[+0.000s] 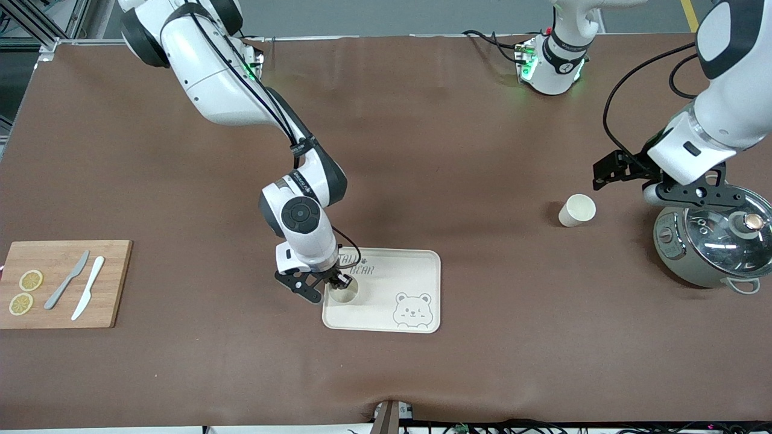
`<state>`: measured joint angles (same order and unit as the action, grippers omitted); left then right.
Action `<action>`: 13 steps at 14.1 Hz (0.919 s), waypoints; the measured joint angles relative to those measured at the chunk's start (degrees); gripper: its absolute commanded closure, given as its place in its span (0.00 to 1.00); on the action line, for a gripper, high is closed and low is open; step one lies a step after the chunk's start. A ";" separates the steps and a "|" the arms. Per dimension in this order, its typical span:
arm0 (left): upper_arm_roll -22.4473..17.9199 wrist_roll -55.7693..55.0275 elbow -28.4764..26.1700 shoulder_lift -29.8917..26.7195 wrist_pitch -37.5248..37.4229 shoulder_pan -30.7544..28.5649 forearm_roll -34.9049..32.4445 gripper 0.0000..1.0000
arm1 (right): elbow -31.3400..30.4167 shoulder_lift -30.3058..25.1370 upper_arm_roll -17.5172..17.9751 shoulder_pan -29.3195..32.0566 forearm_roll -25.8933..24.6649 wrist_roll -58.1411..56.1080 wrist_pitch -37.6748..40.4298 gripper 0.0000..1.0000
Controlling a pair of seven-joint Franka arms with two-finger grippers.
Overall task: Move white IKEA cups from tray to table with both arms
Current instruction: 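Close the right gripper on the cup rim while the left gripper rises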
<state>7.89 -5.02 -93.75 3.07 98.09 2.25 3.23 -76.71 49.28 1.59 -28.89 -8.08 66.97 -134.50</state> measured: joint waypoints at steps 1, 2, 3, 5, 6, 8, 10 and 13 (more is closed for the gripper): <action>0.50 -0.71 0.95 0.00 -0.89 0.00 -0.25 0.00 | 0.01 0.00 0.00 0.00 0.00 0.00 0.00 0.98; 0.69 -0.96 1.86 0.00 -1.80 0.01 -0.33 0.00 | 0.01 0.01 0.00 0.00 0.00 0.00 0.00 1.00; 0.70 -0.99 2.63 0.00 -2.63 -0.02 -0.35 0.00 | 0.07 0.00 0.01 0.00 0.00 0.01 -0.14 1.00; 0.69 -0.99 3.73 0.00 -3.93 -0.19 -0.38 0.00 | 0.18 0.05 0.00 0.00 0.00 0.02 -0.15 1.00; 0.69 -0.99 4.06 0.00 -4.36 -0.36 -0.38 0.00 | 0.19 0.05 0.00 -0.01 0.00 0.02 -0.15 1.00; 0.69 -0.99 4.54 0.00 -4.96 -0.70 -0.39 0.00 | 0.21 0.06 0.00 -0.01 0.00 0.02 -0.13 1.00; 0.68 -0.99 4.82 0.00 -5.30 -0.83 -0.39 0.00 | 0.23 0.06 0.00 -0.02 0.00 0.02 -0.12 1.00; 0.63 -0.99 5.36 -0.12 -5.47 -0.81 -0.45 0.00 | 0.46 0.06 0.02 -0.11 0.00 0.04 0.00 1.00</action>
<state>8.51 -6.01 -88.39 2.95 92.62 1.45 2.78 -76.25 49.35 1.61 -29.01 -8.08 67.01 -134.50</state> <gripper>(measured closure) 0.000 0.965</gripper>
